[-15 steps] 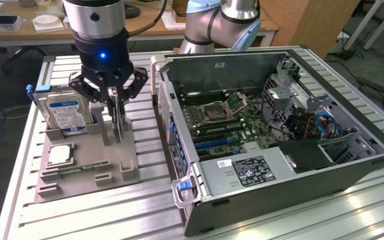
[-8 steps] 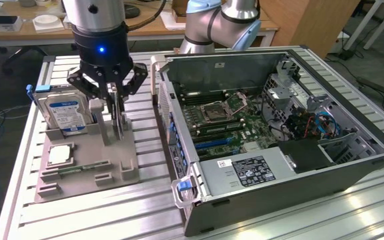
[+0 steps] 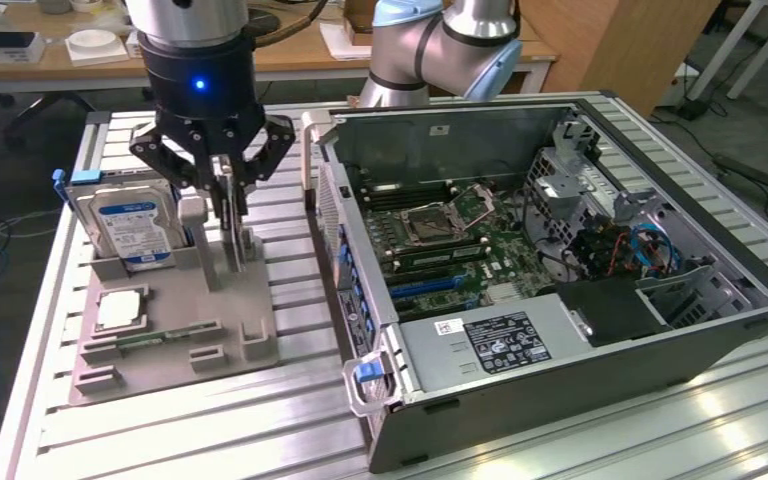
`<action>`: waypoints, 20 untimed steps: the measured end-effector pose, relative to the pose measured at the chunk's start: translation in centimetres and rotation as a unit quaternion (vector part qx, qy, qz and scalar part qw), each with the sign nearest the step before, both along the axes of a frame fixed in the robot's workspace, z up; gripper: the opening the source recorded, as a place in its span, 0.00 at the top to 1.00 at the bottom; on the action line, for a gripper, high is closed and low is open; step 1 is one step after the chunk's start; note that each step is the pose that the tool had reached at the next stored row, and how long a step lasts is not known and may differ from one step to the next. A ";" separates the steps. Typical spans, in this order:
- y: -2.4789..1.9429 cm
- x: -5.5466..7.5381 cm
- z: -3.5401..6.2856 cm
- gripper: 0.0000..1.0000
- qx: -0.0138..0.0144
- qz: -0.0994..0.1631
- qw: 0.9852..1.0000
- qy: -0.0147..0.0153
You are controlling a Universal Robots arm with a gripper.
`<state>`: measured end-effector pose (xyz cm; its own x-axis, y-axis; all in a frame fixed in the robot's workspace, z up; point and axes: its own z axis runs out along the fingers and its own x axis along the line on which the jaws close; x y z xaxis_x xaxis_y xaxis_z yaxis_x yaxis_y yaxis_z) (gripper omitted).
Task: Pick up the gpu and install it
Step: 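Pick up the gpu and move the gpu toward the slot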
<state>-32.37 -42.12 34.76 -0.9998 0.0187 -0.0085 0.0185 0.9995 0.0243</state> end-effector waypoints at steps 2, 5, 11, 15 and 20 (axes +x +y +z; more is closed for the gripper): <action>0.00 0.0 0.28 0.73 0.000 0.000 1.000 0.000; 0.00 0.0 0.75 0.73 0.000 0.000 1.000 0.000; 0.00 0.0 1.69 0.73 0.000 0.000 1.000 0.000; -0.01 0.0 2.26 0.73 0.000 0.000 1.000 0.000; -0.02 0.0 2.92 0.73 0.000 0.000 1.000 0.000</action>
<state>-32.39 -42.14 37.67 -0.9998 0.0188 -0.0085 0.0186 0.9995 0.0243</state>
